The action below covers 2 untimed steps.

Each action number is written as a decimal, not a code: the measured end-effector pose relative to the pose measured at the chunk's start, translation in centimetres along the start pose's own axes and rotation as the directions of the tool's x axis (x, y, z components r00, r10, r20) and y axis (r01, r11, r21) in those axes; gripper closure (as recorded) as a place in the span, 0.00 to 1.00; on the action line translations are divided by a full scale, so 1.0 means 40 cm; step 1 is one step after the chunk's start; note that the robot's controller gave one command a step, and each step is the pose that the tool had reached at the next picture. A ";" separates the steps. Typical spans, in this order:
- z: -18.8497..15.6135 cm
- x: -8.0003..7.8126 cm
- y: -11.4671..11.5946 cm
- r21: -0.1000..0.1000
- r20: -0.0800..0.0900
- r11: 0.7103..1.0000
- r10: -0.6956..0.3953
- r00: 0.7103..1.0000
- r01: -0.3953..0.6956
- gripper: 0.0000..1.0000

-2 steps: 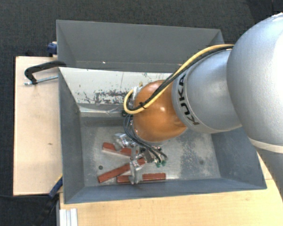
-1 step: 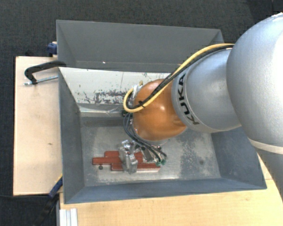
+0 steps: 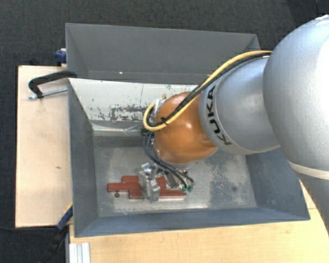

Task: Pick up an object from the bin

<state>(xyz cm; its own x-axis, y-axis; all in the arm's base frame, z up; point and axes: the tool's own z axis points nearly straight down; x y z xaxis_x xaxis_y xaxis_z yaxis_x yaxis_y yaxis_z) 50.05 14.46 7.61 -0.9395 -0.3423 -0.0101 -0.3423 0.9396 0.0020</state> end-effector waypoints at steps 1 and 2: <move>-0.037 -0.066 0.062 0.003 -0.004 0.815 0.580 0.815 -0.580 0.00; -0.037 -0.066 0.062 0.004 -0.004 0.815 0.580 0.815 -0.580 0.00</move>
Offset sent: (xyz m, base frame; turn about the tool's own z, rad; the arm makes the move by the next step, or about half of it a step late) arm 0.0000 0.0000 0.0000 0.0000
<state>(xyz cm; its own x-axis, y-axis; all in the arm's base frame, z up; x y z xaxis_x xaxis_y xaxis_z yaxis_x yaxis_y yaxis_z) 51.67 17.66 9.12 -0.9639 0.2662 -0.0031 0.2662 0.9639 0.0036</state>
